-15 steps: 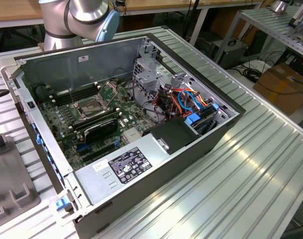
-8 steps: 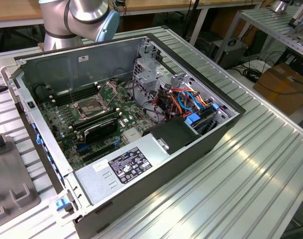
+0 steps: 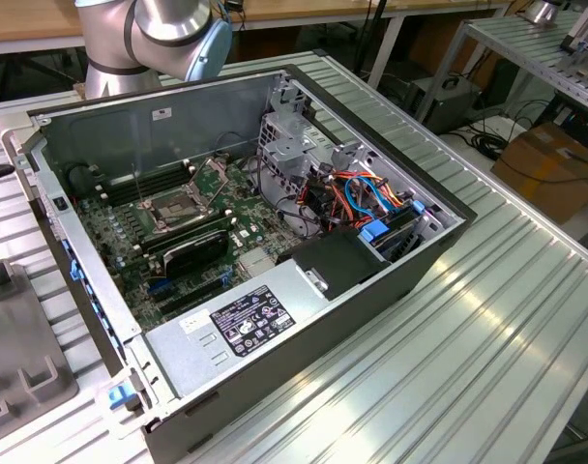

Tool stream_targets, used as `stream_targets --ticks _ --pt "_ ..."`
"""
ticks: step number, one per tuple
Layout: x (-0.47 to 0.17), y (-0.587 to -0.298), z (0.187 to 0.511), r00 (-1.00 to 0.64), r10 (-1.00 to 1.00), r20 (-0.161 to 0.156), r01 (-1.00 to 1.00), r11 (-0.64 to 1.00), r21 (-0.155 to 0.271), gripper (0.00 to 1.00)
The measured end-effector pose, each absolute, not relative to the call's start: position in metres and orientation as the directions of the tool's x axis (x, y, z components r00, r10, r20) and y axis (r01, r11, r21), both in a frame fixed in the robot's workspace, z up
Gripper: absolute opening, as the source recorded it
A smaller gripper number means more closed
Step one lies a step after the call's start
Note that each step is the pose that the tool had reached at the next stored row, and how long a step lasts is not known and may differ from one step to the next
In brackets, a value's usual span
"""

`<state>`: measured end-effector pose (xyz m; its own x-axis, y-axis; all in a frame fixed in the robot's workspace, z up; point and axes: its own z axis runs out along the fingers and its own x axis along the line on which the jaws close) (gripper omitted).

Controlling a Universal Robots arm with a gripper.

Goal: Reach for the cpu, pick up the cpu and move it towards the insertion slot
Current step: 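Pick up the cpu and move it towards the insertion slot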

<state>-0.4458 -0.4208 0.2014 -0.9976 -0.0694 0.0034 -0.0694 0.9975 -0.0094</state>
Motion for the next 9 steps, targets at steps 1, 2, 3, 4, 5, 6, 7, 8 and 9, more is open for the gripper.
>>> stream_targets --ticks 1,2,3,4,5,6,7,8,9 --pt "-0.4458 -0.4208 0.2019 -0.998 -0.069 0.003 -0.069 0.998 -0.009 0.55" --pt "-0.4458 -0.4208 0.2025 -0.998 -0.069 0.004 -0.069 0.998 -0.009 0.55" --pt "-0.4458 -0.4208 0.2027 -0.998 -0.069 0.003 -0.069 0.998 -0.009 0.55" --pt "-0.4458 -0.4208 0.2032 -0.998 -0.069 0.003 -0.069 0.998 -0.009 0.55" --pt "-0.4457 -0.4208 0.2039 -0.998 -0.069 0.004 -0.069 0.998 -0.01 0.55" --pt "-0.4457 -0.4208 0.2044 -0.998 -0.069 0.003 -0.069 0.998 -0.009 0.55" --pt "-0.4456 -0.4208 0.2051 -0.998 -0.069 0.004 -0.069 0.998 -0.01 0.55" --pt "-0.4456 -0.4208 0.2054 -0.998 -0.069 0.003 -0.069 0.998 -0.009 0.55" --pt "-0.4456 -0.4208 0.2055 -0.998 -0.069 0.003 -0.069 0.998 -0.009 0.55"
